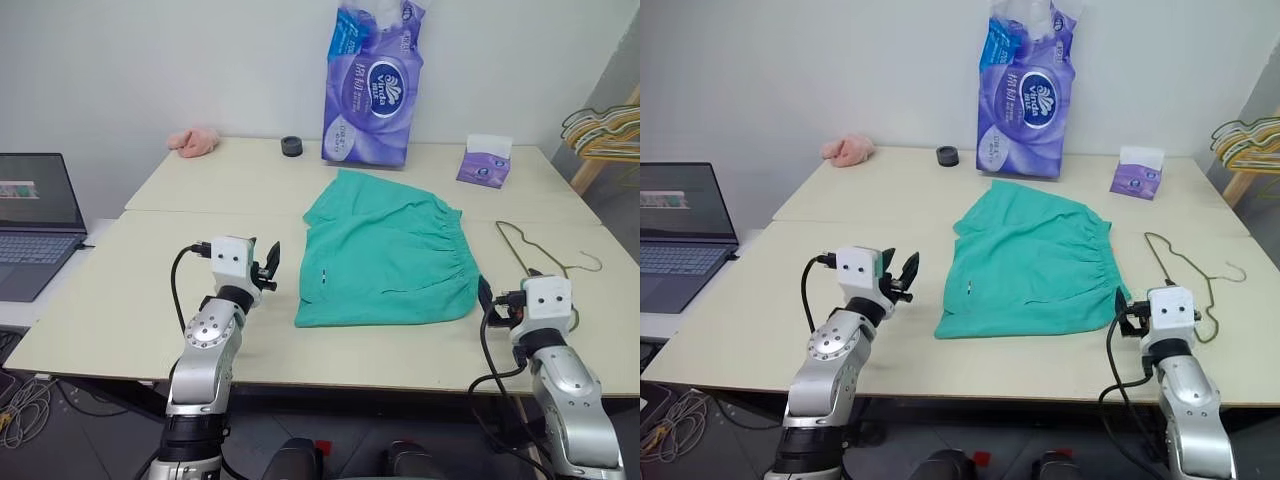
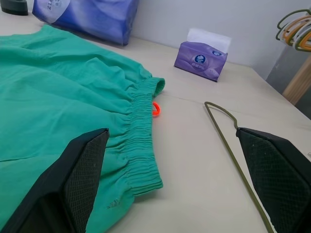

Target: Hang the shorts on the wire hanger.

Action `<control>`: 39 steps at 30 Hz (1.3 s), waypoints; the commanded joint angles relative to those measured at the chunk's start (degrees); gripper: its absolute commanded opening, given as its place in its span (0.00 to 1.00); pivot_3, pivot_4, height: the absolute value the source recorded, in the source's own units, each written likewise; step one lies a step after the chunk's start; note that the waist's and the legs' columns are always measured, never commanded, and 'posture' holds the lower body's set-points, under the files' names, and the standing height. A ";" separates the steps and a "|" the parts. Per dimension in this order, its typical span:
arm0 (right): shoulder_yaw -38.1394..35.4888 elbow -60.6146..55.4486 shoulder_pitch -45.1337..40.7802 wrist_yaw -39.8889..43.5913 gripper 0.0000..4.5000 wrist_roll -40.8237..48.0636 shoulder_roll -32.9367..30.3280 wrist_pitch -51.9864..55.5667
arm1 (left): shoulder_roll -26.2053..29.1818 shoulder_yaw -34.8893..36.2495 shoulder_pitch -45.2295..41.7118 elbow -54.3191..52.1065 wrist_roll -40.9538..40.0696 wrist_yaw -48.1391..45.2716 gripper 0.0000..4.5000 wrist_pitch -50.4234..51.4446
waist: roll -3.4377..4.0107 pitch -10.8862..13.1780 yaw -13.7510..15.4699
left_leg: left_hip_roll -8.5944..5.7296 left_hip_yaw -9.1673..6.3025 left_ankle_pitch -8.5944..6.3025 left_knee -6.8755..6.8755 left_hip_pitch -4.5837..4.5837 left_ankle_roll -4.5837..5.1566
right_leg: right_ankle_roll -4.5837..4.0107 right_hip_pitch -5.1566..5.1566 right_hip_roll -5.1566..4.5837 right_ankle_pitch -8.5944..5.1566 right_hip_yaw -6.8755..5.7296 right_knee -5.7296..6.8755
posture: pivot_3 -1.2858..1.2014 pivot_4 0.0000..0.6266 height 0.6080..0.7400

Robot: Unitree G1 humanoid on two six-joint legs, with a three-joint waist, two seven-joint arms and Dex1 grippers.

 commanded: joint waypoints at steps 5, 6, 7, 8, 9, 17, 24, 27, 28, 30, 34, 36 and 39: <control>-0.59 -1.61 -1.72 0.33 0.99 -0.13 -1.01 -0.25 | 0.21 0.70 -0.28 -1.00 -0.06 0.50 0.53 -1.85 | 0.00 0.00 0.00 | 0.00 0.00 0.00 0.00 0.00 0.00 | 0.00 0.00 0.00 0.00 0.00 0.00 | 0.55 0.06 1.00; -0.59 -1.48 -1.78 0.36 0.99 -0.12 -1.05 -0.32 | 0.23 0.67 -0.21 -1.05 -0.04 0.49 0.53 -1.90 | 0.00 0.00 0.00 | 0.00 0.00 0.00 0.00 0.00 0.00 | 0.00 0.00 0.00 0.00 0.00 0.00 | 0.55 0.06 1.00; -0.60 -1.36 -1.84 0.38 0.99 -0.11 -1.07 -0.38 | 0.27 0.63 -0.16 -1.08 0.03 0.48 0.53 -1.97 | 0.00 0.00 0.01 | 0.00 0.00 0.00 0.00 0.00 0.00 | 0.00 0.00 0.00 0.00 -0.01 0.00 | 0.55 0.06 1.00; -0.59 -1.28 -1.89 0.42 0.99 -0.08 -1.08 -0.42 | 0.39 0.51 -0.06 -1.12 0.15 0.38 0.53 -2.02 | 0.00 0.00 0.02 | 0.00 0.00 0.00 0.00 0.00 0.00 | 0.00 0.00 0.00 0.00 0.00 0.00 | 0.55 0.06 1.00; -0.58 -1.24 -1.93 0.45 0.99 -0.09 -1.08 -0.48 | 0.44 0.46 0.03 -1.15 0.13 0.26 0.53 -2.07 | 0.00 0.00 0.02 | 0.00 0.00 0.00 0.00 0.00 0.00 | 0.00 0.00 0.00 0.00 -0.01 0.00 | 0.55 0.06 1.00; -0.38 -1.56 -2.22 0.51 0.99 -0.27 -1.13 -0.48 | 1.72 0.52 0.84 -1.75 -4.67 -6.78 0.53 -3.83 | 0.01 -0.01 0.01 | 0.00 0.01 0.00 0.00 0.01 0.00 | -0.01 0.00 0.00 -0.01 0.00 0.01 | 0.54 0.05 1.00; -0.81 -1.54 -2.01 1.58 1.00 0.22 -1.91 -0.82 | 3.71 -1.51 1.45 -1.33 -4.59 -10.69 0.85 -4.95 | 0.02 -0.02 -0.05 | 0.00 0.02 0.00 0.00 0.01 0.00 | -0.02 0.00 0.01 -0.02 0.01 0.01 | 0.53 0.04 1.00; -0.93 -1.67 -1.67 4.15 1.00 2.11 -2.73 -1.32 | 5.42 -2.84 0.57 -0.41 -5.57 -14.46 1.00 -4.08 | 0.02 -0.02 -0.11 | 0.00 0.02 0.00 0.00 0.02 0.00 | -0.03 0.01 0.03 -0.02 0.00 0.01 | 0.53 0.04 1.00; -0.90 -1.79 -1.56 4.95 1.00 2.75 -2.86 -1.44 | 6.11 -3.39 0.34 -0.28 -5.89 -15.89 1.00 -3.72 | 0.02 -0.02 -0.18 | 0.00 0.02 0.00 0.00 0.02 0.00 | -0.03 0.01 0.04 -0.02 0.00 0.01 | 0.53 0.04 1.00; 0.80 -4.01 -0.36 10.69 1.00 6.39 -4.48 -0.75 | 9.96 -6.56 0.41 -1.34 -8.57 -24.51 1.00 -0.89 | 0.03 -0.03 -0.37 | 0.00 0.04 0.00 0.00 0.02 0.01 | -0.05 0.01 0.10 -0.04 -0.01 0.01 | 0.52 0.05 1.00; 6.09 -11.25 3.27 22.75 1.00 11.24 -11.78 2.08 | 21.42 -12.31 0.11 -1.65 -9.34 -40.74 1.00 -0.28 | 0.06 -0.03 -1.79 | 0.00 0.03 -0.02 -0.03 0.09 0.03 | -0.13 0.05 0.22 -0.35 -0.02 0.13 | 0.52 0.05 1.00; 7.90 -13.73 4.64 27.08 1.00 12.27 -15.66 3.34 | 25.70 -14.04 -1.66 0.80 -7.70 -45.50 1.00 -1.71 | 0.06 -0.02 -2.28 | 0.03 0.03 -0.03 -0.05 0.18 0.03 | -0.16 0.09 0.20 -0.42 0.00 0.19 | 0.51 0.05 1.00; 9.77 -15.17 5.57 30.65 1.00 12.34 -19.74 3.54 | 28.92 -16.54 -4.45 5.47 -4.08 -48.91 1.00 -5.35 | 0.06 0.00 -2.64 | 0.07 -0.06 -0.04 -0.10 0.35 0.03 | -0.12 0.28 0.17 -0.57 -0.03 0.17 | 0.51 0.05 1.00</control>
